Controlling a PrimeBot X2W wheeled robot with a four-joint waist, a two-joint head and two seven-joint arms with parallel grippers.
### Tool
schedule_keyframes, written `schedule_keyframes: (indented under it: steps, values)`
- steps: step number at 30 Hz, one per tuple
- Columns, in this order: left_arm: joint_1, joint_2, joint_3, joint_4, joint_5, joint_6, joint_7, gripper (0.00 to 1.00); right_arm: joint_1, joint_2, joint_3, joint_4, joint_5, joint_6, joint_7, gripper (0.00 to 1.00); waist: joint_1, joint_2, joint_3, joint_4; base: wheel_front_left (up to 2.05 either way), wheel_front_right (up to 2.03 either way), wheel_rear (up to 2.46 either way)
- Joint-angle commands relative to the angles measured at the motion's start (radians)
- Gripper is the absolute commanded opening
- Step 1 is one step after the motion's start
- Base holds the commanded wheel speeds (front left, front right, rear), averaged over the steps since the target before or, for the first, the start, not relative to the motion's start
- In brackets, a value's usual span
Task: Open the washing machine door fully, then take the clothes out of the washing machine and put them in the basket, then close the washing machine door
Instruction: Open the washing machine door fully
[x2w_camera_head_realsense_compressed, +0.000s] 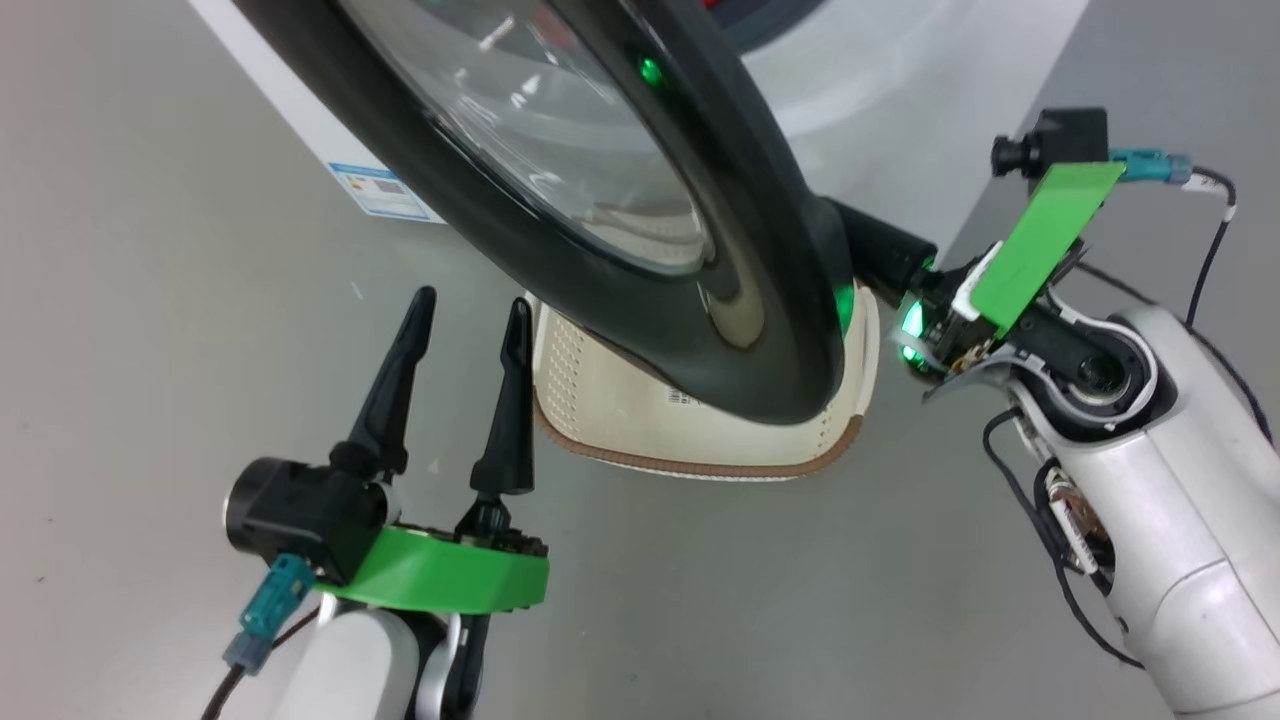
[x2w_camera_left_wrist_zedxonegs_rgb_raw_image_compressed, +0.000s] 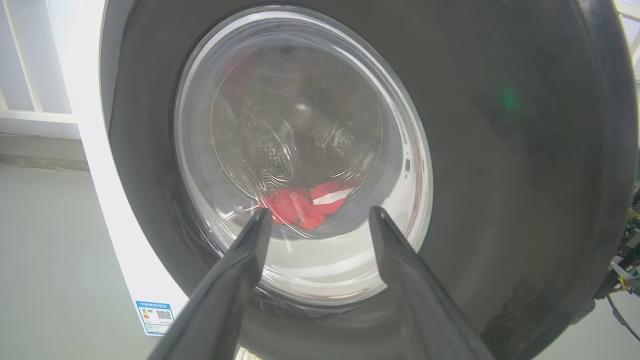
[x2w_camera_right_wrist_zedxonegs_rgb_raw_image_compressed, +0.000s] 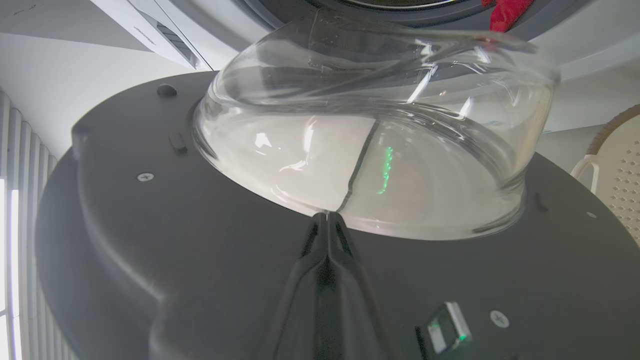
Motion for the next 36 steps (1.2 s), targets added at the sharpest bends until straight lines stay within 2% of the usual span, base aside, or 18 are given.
schedule_keyframes:
  steps: [1,14,24,36]
  values:
    - [0.015,0.018,0.025,-0.024,-0.008,0.007,-0.005,1.00,0.029,0.012,0.032,-0.043,0.025,0.005,-0.010,0.00,0.0001,0.0000,-0.029,0.033,0.00,0.00,0.00]
    - [0.040,0.018,0.019,-0.015,-0.018,0.012,-0.005,1.00,0.112,-0.066,0.174,-0.138,0.162,0.005,-0.054,0.00,0.0001,0.0000,-0.082,0.081,0.00,0.00,0.00]
    - [0.056,0.018,0.011,-0.003,-0.031,0.017,-0.005,1.00,0.127,-0.167,0.340,-0.233,0.282,0.005,-0.166,0.00,0.0001,0.0000,-0.112,0.124,0.00,0.00,0.00]
    - [0.067,0.018,-0.005,0.008,-0.053,0.026,-0.005,1.00,0.061,-0.290,0.543,-0.332,0.431,0.005,-0.323,0.00,0.0001,0.0000,-0.119,0.194,0.00,0.00,0.00]
